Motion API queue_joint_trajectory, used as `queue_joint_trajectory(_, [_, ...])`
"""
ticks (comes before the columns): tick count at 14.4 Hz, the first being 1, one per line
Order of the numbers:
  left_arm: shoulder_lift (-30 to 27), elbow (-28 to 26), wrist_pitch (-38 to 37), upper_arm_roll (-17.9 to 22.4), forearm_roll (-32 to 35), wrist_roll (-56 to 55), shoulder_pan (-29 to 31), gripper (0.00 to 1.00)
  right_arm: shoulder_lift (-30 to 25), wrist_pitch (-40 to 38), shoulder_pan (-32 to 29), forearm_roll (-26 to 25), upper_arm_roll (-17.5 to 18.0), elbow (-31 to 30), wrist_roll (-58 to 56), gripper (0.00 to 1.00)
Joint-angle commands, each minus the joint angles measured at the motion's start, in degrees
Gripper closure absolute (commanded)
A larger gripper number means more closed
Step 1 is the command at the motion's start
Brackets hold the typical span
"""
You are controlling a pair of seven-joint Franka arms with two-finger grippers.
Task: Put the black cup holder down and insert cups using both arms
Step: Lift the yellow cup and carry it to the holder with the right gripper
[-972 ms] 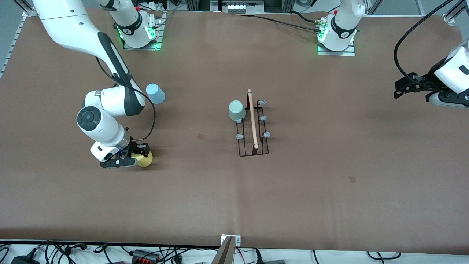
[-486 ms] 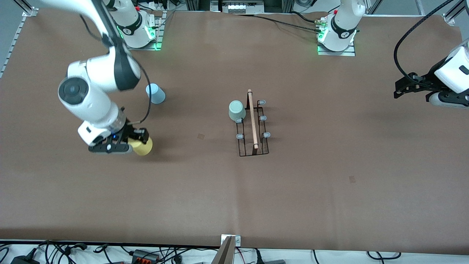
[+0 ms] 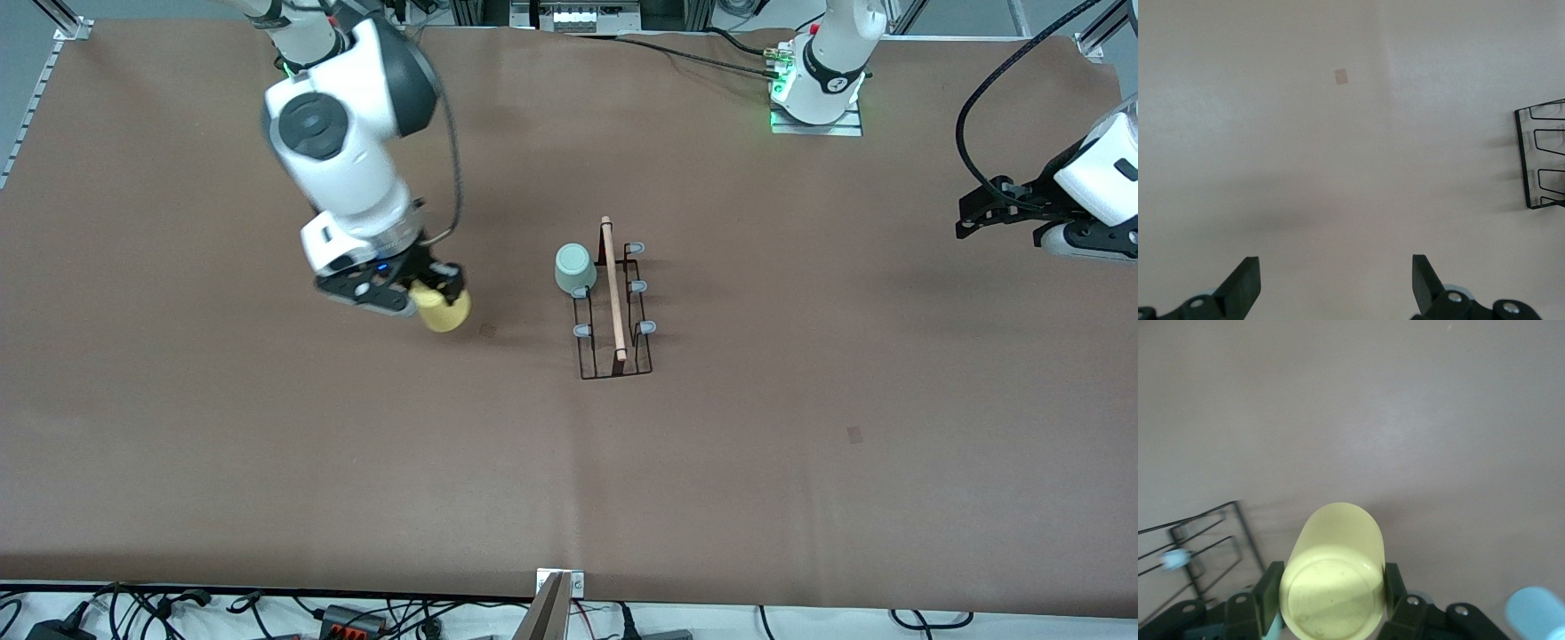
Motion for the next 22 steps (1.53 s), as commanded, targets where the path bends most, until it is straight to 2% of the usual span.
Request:
queue_joint_trajectory(1, [-0.5, 0.4, -0.8, 0.0, 1.2, -0.1, -0.1, 0.00, 4.2, -1.7, 4.6, -0.4, -0.5, 7.0, 7.0, 0.91])
queue_joint_trajectory(4, [-0.5, 0.4, -0.8, 0.0, 1.2, -0.1, -0.1, 0.00, 10.2, -1.9, 8.5, -1.3, -0.6, 15.2, 11.1, 0.91])
queue_joint_trajectory(7, [-0.5, 0.4, -0.8, 0.0, 1.2, -0.1, -0.1, 0.00, 13.7, -2.1, 9.6, -1.3, -0.6, 18.9, 11.5, 0.91])
queue_joint_trajectory(15, [-0.4, 0.9, -0.9, 0.1, 1.2, 0.0, -0.1, 0.00, 17.4, 2.8, 10.6, -2.1, -0.6, 19.8, 11.4, 0.90])
queue_joint_trajectory(22, [-0.4, 0.9, -0.9, 0.1, 1.2, 0.0, 0.0, 0.00, 20.6, 3.2, 11.9, -2.1, -0.6, 22.6, 11.4, 0.90])
